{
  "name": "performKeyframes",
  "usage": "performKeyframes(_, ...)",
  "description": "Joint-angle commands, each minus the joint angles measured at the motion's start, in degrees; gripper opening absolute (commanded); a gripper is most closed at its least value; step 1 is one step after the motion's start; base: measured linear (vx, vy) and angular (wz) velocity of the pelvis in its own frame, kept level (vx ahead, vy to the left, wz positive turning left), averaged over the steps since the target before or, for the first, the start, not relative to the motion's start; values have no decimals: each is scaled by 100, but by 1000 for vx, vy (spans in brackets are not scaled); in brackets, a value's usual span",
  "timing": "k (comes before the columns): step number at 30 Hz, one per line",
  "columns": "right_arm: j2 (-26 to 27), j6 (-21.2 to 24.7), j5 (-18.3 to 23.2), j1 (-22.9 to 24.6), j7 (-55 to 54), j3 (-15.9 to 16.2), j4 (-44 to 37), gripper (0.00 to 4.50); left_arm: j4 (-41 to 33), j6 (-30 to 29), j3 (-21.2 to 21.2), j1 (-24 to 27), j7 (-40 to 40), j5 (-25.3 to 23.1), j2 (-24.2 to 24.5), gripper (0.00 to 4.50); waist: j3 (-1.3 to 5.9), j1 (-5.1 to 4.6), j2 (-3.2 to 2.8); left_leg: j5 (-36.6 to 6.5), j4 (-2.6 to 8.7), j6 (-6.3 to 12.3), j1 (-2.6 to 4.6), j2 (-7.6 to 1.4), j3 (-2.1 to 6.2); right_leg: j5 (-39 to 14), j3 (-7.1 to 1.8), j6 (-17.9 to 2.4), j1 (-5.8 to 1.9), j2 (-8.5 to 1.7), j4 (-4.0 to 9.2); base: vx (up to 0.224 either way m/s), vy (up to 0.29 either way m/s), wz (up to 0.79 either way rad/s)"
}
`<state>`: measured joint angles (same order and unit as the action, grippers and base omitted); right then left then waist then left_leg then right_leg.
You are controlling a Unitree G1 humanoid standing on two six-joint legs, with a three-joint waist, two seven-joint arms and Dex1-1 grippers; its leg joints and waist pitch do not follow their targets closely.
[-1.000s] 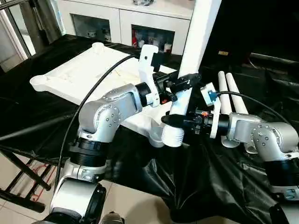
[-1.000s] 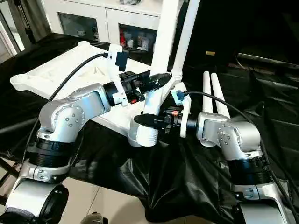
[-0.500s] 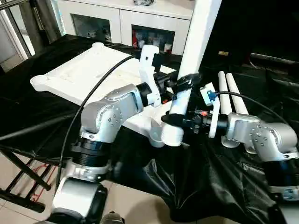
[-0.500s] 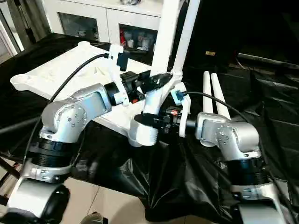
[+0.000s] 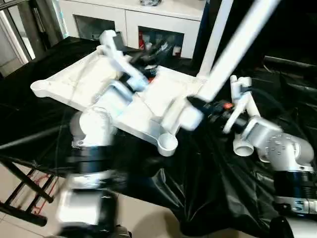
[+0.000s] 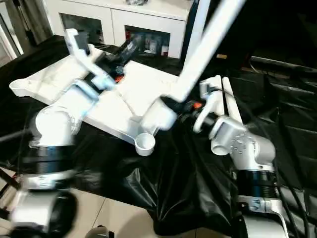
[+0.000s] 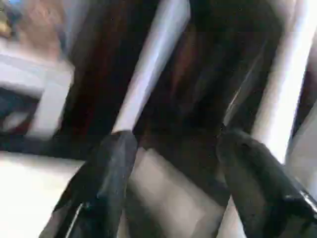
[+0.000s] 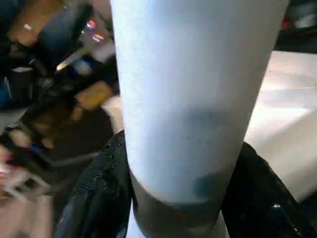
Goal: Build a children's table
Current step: Pick table leg
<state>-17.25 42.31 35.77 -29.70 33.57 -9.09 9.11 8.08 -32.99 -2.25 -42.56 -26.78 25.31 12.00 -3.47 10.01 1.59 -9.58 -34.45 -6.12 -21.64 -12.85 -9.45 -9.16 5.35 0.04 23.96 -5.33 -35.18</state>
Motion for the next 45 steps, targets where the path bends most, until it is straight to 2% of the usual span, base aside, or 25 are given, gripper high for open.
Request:
performKeyframes(1,-169,-177,-436,164,-210,159,-62,191,86,172,-1163,137,-477,-1106,490,308,479,-7,28,-655,416,-147,80,-5,-31,-1417,-235,-240,-317,-237,394,0,0,0)
performKeyframes(2,-262,-294,-658,250,-240,300,-62,191,149,335,-1665,156,-697,-1542,858,308,484,-9,15,-670,420,-219,79,1,-33,-1340,-237,-282,-331,-233,363,0,0,0)
performKeyframes(3,-300,-347,-757,299,-262,354,-59,191,199,445,-1946,164,-854,-1775,1079,308,482,-28,17,-667,420,-281,53,11,-43,-1239,-247,-300,-352,-235,341,0,0,0)
performKeyframes(5,-320,-399,-825,355,-276,376,-63,191,240,570,-2251,184,-1141,-1980,1352,308,491,-40,22,-685,419,-307,51,29,-46,-1160,-252,-398,-365,-245,334,0,0,0)
performKeyframes(7,-309,-428,-818,386,-289,364,-75,191,240,594,-2361,208,-1354,-1993,1495,308,484,-61,9,-766,416,-306,52,22,-56,-1097,-256,-586,-359,-258,315,0,0,0)
performKeyframes(9,-328,-564,-875,484,-311,401,-74,191,277,674,-2666,221,-2033,-2280,1940,308,459,-78,-17,-954,430,-295,51,24,-52,-1290,-250,-699,-359,-273,339,0,0,0)
performKeyframes(12,-318,-642,-959,536,-305,420,-66,191,475,833,-2914,105,-2218,-2604,2183,308,440,-116,-19,-1255,447,-294,90,32,-54,-1732,-251,-609,-343,-265,399,0,0,0)
performKeyframes(16,-304,-687,-1016,566,-298,445,-73,191,709,934,-3119,-28,-2378,-2798,2268,308,437,-124,-50,-1367,453,-297,112,22,-40,-1880,-244,-632,-321,-269,426,0,0,0)
performKeyframes(17,-289,-719,-1063,583,-292,456,-74,191,895,1066,-3285,-113,-2526,-2959,2311,308,437,-122,-58,-1414,455,-302,107,21,-36,-1899,-243,-642,-328,-274,429,0,0,0)
performKeyframes(23,-263,-805,-1108,623,-296,464,-54,191,1663,1389,-3222,-274,-2435,-3057,1837,308,457,-108,-46,-1363,443,-299,95,25,-33,-1741,-243,-718,-352,-283,411,0,0,0)
performKeyframes(26,-245,-822,-1129,638,-301,482,-57,191,1955,1538,-3286,-312,-2419,-3183,1690,308,480,-92,-58,-1240,431,-275,82,18,-30,-1402,-246,-826,-365,-280,373,0,0,0)
performKeyframes(29,-229,-838,-1141,653,-299,514,-90,191,2637,1767,-3331,-446,-2351,-3276,1417,308,474,-90,-52,-1224,419,-239,86,44,-46,-1325,-247,-850,-367,-263,382,0,0,0)
performKeyframes(31,-225,-840,-1145,653,-289,512,-89,191,2710,1785,-3337,-466,-2391,-3276,1399,308,479,-84,-50,-1239,429,-233,84,24,-33,-1350,-247,-872,-379,-280,373,0,0,0)
performKeyframes(33,-216,-850,-1141,651,-271,501,-82,191,2797,1810,-3327,-504,-2497,-3275,1379,279,476,-90,-75,-1262,429,-226,87,24,-32,-1351,-247,-896,-373,-280,380,0,0,0)
performKeyframes(37,-239,-896,-1175,645,-194,481,-27,191,2554,1795,-3271,-588,-3616,-3015,1469,259,463,-79,-61,-1365,445,-228,102,11,-29,-1479,-247,-963,-372,-305,397,0,0,0)
performKeyframes(38,-243,-901,-1180,643,-186,480,-18,191,2504,1793,-3283,-591,-3732,-2995,1492,234,459,-88,-67,-1366,450,-239,96,1,-26,-1442,-251,-996,-372,-301,384,0,0,0)
performKeyframes(41,-261,-932,-1200,636,-154,509,9,191,2510,1844,-3400,-663,-4042,-3066,1523,228,464,-88,-72,-1344,441,-216,98,12,-34,-1363,-252,-1026,-380,-301,378,0,0,0)
performKeyframes(43,-265,-953,-1219,634,-139,531,23,191,2498,1860,-3465,-676,-4179,-3109,1547,192,468,-90,-78,-1296,442,-209,93,8,-31,-1330,-252,-1013,-382,-301,367,0,0,0)
performKeyframes(45,-262,-994,-1244,629,-114,553,45,191,2420,1819,-3524,-671,-4514,-3104,1570,186,469,-94,-88,-1314,445,-218,97,6,-27,-1337,-250,-1023,-384,-304,371,0,0,0)
